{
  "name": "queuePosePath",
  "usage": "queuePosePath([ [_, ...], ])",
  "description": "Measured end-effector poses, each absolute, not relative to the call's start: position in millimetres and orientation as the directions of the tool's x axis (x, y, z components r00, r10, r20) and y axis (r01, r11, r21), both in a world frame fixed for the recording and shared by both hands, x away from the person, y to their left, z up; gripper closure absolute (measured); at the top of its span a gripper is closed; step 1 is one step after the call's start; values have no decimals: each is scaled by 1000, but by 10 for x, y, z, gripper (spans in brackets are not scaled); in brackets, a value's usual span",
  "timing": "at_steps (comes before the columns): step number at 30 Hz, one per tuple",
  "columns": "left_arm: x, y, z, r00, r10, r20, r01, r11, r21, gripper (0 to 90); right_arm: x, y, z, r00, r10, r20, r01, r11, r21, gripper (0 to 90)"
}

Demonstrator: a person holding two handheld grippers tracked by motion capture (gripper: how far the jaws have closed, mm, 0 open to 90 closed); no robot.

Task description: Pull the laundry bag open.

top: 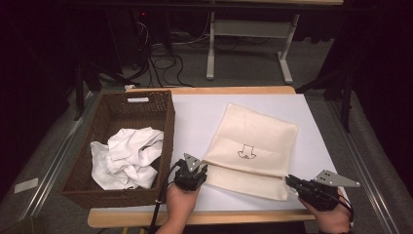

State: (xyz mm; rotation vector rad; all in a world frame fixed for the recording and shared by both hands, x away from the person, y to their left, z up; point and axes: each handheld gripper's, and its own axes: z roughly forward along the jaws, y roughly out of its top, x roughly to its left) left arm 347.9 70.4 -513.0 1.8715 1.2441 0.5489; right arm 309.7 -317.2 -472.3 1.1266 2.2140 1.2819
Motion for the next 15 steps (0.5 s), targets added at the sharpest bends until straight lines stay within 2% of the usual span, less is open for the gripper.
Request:
queuePosePath([
  [5,3459,695,-5099,460,882,-103,527,-178,831,510,3121,-3144,-4776,-630,770,106,505,302,809,823],
  [8,3439,677,-5077,494,860,-129,503,-162,849,496,3127,-3140,-4792,-631,769,103,508,308,805,781],
  [15,3403,640,-5041,523,845,-113,471,-177,864,454,3114,-3144,-4749,-621,780,79,471,291,833,625],
])
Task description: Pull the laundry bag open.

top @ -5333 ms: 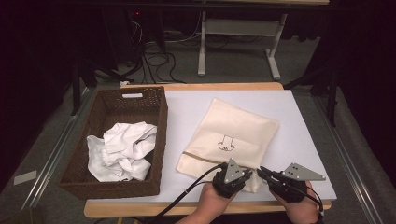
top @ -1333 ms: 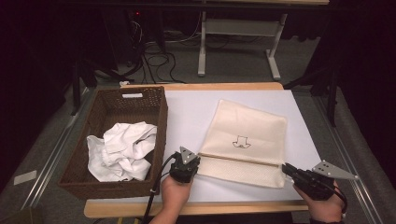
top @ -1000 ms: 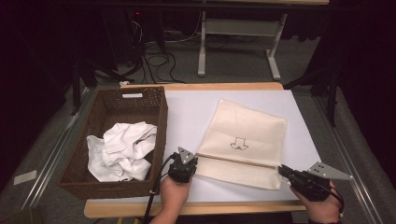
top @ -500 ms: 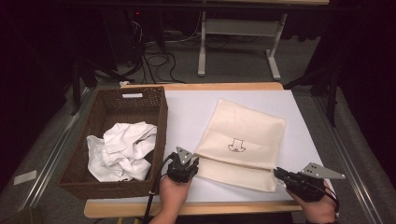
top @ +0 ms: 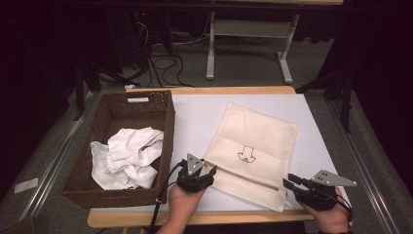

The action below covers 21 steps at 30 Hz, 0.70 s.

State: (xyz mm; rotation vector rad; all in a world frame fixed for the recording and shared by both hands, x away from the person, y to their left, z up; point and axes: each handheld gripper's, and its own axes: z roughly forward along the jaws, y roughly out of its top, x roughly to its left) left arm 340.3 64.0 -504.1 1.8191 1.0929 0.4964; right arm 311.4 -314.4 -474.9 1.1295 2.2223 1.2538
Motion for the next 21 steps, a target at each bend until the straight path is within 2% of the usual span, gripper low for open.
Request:
queuePosePath([
  [7,3330,592,-4957,542,837,-69,409,-192,892,358,3109,-3080,-4728,-630,775,46,414,284,865,410],
  [12,3277,554,-4870,565,824,-34,356,-207,911,274,3112,-3015,-4701,-641,767,22,382,294,876,286],
  [15,3262,542,-4817,564,825,-15,331,-209,920,257,3121,-3005,-4674,-654,756,20,372,298,879,251],
  [16,3261,539,-4787,565,825,-23,332,-202,921,248,3112,-3001,-4671,-657,754,6,359,306,882,218],
  [17,3261,539,-4761,571,820,-33,334,-195,922,236,3101,-2992,-4670,-652,758,-24,334,315,888,146],
  [21,3250,533,-4659,582,812,-41,329,-189,925,168,3112,-2969,-4686,-638,769,-37,344,328,880,14],
])
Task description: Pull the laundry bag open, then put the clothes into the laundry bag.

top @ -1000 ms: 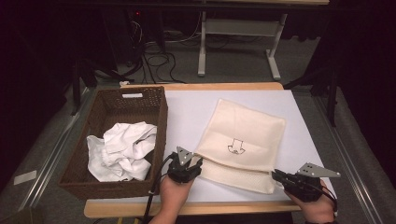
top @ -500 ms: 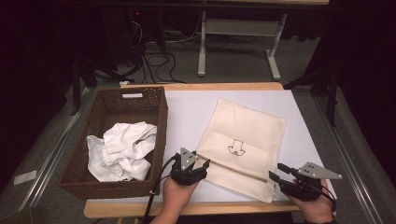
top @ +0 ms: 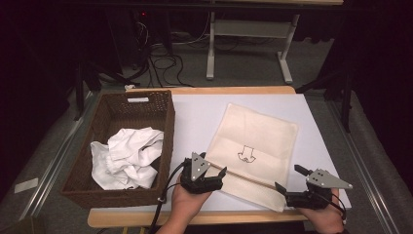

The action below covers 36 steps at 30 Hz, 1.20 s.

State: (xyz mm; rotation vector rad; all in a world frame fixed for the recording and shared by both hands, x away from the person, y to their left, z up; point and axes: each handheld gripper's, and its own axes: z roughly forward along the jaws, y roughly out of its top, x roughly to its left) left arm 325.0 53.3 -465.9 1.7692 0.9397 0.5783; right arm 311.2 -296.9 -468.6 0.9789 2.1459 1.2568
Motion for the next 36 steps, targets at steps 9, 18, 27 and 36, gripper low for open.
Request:
queuePosePath([
  [9,3239,593,-4536,569,821,-56,315,-154,936,155,3114,-2985,-4664,-658,752,-40,326,332,885,103],
  [18,3264,648,-4410,564,823,-69,307,-131,943,144,3111,-2933,-4672,-641,765,-69,325,352,878,2],
  [27,3173,783,-4159,524,850,-56,262,-98,960,38,3173,-2936,-4685,-631,774,-50,331,327,885,2],
  [36,3160,925,-4082,515,853,-84,272,-69,960,7,3203,-2921,-4690,-636,770,-42,328,319,889,2],
])
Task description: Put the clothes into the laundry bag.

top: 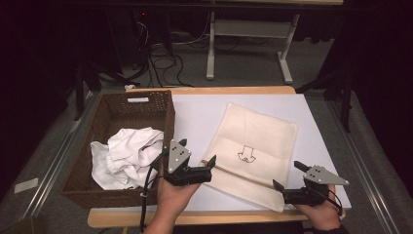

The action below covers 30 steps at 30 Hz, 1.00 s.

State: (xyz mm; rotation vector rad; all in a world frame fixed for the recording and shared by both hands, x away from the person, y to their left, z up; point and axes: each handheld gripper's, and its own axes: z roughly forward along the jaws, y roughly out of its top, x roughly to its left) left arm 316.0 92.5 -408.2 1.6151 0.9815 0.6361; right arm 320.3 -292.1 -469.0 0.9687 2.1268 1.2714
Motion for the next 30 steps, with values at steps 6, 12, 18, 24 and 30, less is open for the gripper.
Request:
queuePosePath([
  [6,3108,1043,-3991,491,868,-79,268,-64,961,7,3219,-2907,-4687,-643,764,-45,320,322,891,2],
  [12,3047,1178,-3913,470,880,-62,261,-72,963,8,3238,-2897,-4685,-649,759,-38,324,322,889,2],
  [18,3029,1360,-3879,425,903,-54,266,-67,962,9,3266,-2902,-4689,-652,757,-32,329,322,888,2],
  [24,3023,1590,-3879,383,923,-50,273,-62,960,9,3271,-2904,-4689,-651,759,-18,342,314,886,2],
  [30,3029,1901,-3930,336,939,-72,292,-31,956,9,3272,-2926,-4690,-650,760,-16,341,311,887,2],
])
